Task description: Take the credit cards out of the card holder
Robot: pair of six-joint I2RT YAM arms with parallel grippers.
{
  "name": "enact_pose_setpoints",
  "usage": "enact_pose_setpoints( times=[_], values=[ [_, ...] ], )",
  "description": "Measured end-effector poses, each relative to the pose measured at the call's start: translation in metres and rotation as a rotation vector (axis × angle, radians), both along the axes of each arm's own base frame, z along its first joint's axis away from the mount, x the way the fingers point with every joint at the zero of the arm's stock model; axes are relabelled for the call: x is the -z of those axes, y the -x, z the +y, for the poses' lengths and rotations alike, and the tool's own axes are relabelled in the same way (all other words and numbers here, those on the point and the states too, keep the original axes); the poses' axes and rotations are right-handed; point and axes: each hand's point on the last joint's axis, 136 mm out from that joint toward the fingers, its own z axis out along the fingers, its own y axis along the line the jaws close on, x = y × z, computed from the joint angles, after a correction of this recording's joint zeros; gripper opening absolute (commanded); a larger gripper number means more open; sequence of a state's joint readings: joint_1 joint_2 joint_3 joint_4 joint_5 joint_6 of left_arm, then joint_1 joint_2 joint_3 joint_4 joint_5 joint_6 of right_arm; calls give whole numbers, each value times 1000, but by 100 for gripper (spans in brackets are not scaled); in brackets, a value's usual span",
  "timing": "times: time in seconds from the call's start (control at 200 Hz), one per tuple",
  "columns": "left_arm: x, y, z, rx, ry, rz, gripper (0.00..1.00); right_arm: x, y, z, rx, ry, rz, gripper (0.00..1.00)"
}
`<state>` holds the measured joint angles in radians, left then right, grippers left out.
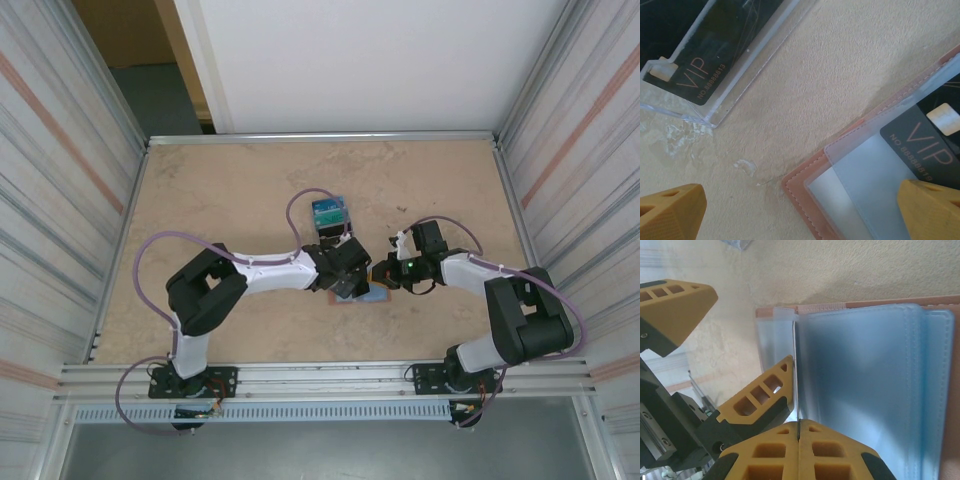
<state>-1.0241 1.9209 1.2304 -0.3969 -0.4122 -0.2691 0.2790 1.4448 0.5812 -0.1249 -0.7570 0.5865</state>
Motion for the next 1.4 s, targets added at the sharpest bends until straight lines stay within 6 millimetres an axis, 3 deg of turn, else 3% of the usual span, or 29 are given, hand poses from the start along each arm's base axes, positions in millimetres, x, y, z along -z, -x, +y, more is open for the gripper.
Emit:
enact_pose_setpoints(
  times=[0.19, 0.341, 0.496, 0.687, 0.887, 1.228, 1.398],
  values=[
    [2, 1, 1, -1, 1, 2, 99, -5, -2, 5, -7, -32, -22, 20],
    [3, 1, 1, -8, 8, 4, 99, -7, -3, 14, -26, -47, -41, 23],
    [3, 1, 1, -12, 14, 3, 99, -2, -4, 17, -29, -31, -44, 19],
    [4, 2, 3, -22, 29, 3, 99, 7, -7, 17, -28, 23, -38, 3],
    [4, 6, 10, -52, 55, 6, 99, 7, -8, 10, -37, 86, -50, 0],
    [-1, 21, 34, -81, 44, 24, 99, -33, -2, -1, -84, 141, -201, 0],
    [-30, 22, 39, -89, 94, -9, 99, -61, 4, -3, -102, 124, -296, 0]
  ],
)
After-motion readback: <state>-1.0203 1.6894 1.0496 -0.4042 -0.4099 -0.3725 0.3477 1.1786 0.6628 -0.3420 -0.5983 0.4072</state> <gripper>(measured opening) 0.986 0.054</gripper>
